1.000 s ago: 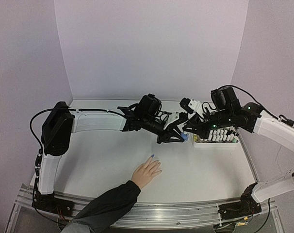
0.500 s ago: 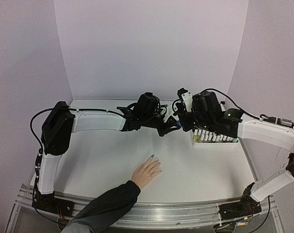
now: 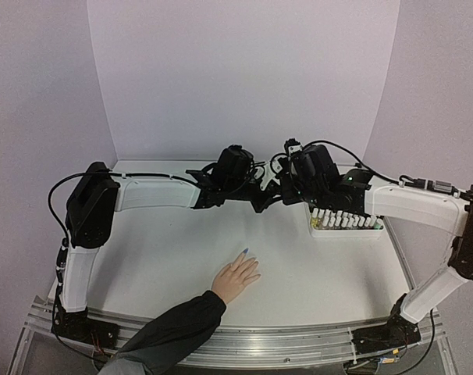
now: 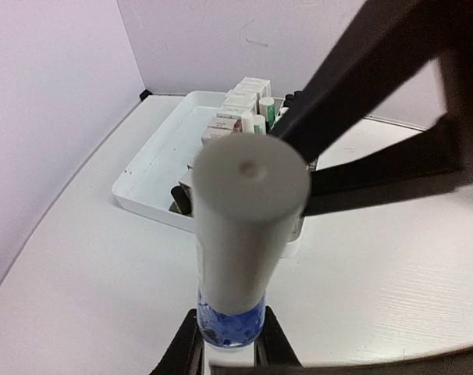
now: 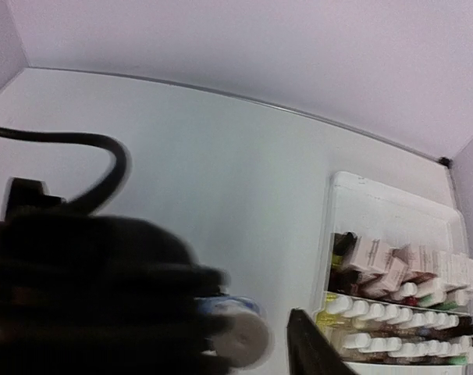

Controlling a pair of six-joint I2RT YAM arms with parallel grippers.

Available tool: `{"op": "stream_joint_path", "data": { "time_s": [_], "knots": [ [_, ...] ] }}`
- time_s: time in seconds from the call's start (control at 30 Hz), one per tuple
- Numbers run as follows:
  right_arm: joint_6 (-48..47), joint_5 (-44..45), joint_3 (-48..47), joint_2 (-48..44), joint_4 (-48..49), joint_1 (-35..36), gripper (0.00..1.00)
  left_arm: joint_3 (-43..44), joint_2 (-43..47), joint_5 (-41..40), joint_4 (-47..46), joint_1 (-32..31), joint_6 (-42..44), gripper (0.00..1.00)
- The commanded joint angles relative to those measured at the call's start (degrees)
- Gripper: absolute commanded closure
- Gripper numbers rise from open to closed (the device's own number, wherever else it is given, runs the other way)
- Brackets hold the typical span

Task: Paint the nails
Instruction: Screw the nail polish bottle cap onto the nail polish bottle, then pass from the left arm to the right

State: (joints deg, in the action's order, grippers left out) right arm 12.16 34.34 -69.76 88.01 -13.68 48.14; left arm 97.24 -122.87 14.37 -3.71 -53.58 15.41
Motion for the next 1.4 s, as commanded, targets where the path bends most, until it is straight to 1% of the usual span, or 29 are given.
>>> {"op": "stream_joint_path", "data": {
  "time_s": [0.0,0.03,0.1,0.17,0.27,0.37,0.43,0.47,0.5,0.57,0.67,0.8,0.9,0.93,1.0,1.23,1.37],
  "knots": [
    [-2.0,-3.3,-0.4,-1.3,-1.6,-0.1,0.17,3.2,1.7,3.2,-5.2,-3.2,4.1,1.00],
    [-3.3,-3.8,0.2,-2.6,-1.7,-0.1,0.10,3.2,1.7,3.8,-4.7,-3.2,4.3,1.00],
    [-6.6,-4.7,1.7,-5.3,-1.9,-0.1,0.06,3.1,1.7,4.8,-3.8,-3.2,5.1,1.00],
    [-10.6,-6.9,3.5,-8.5,-2.5,-0.2,0.05,3.3,1.6,5.7,-2.5,-3.1,5.7,1.00],
    [-17.6,-14.2,6.0,-14.1,-5.6,-0.4,0.04,3.2,1.5,6.8,-1.2,-2.8,6.2,1.00],
    [-23.8,-25.6,7.9,-21.1,-12.0,-1.9,0.04,2.8,1.9,8.7,-0.6,-2.4,6.7,1.00],
    [-27.3,-33.6,8.6,-25.7,-16.4,-4.3,0.04,2.7,2.2,12.5,0.3,-2.2,7.8,1.00],
    [-29.2,-39.5,8.5,-27.4,-19.3,-5.9,0.04,2.7,2.2,15.0,1.2,-2.1,8.8,1.00],
    [-31.3,-43.5,7.9,-28.4,-22.0,-7.5,0.04,3.0,2.2,17.4,2.4,-2.0,9.9,1.00],
    [-35.9,-48.7,5.6,-29.0,-27.5,-9.6,0.05,3.6,2.1,22.5,5.7,-2.0,12.3,1.00],
    [-40.9,-50.0,2.2,-26.4,-32.8,-10.4,0.08,4.5,2.1,27.6,9.1,-2.0,15.6,1.00],
    [-46.1,-51.5,-0.6,-22.8,-33.3,-10.8,0.16,5.4,2.0,32.1,12.7,-2.0,18.6,1.00],
    [-48.1,-54.4,-3.3,-19.1,-33.2,-11.1,0.20,5.9,2.0,34.0,15.2,-2.0,20.6,1.00],
    [-48.5,-55.1,-4.2,-18.1,-33.1,-11.1,0.24,6.1,1.9,34.8,16.2,-2.0,21.4,1.00],
    [-49.3,-55.2,-5.4,-16.5,-32.8,-11.2,0.36,6.4,2.0,36.0,17.8,-2.0,22.4,1.00],
    [-48.9,-59.0,-5.7,-15.4,-31.8,-11.4,0.56,6.2,2.3,36.8,18.3,-2.1,23.0,1.00],
    [-47.9,-59.5,-4.2,-15.3,-30.8,-11.5,0.62,7.0,1.8,37.2,18.2,-2.1,22.4,1.00]
  ]
}}
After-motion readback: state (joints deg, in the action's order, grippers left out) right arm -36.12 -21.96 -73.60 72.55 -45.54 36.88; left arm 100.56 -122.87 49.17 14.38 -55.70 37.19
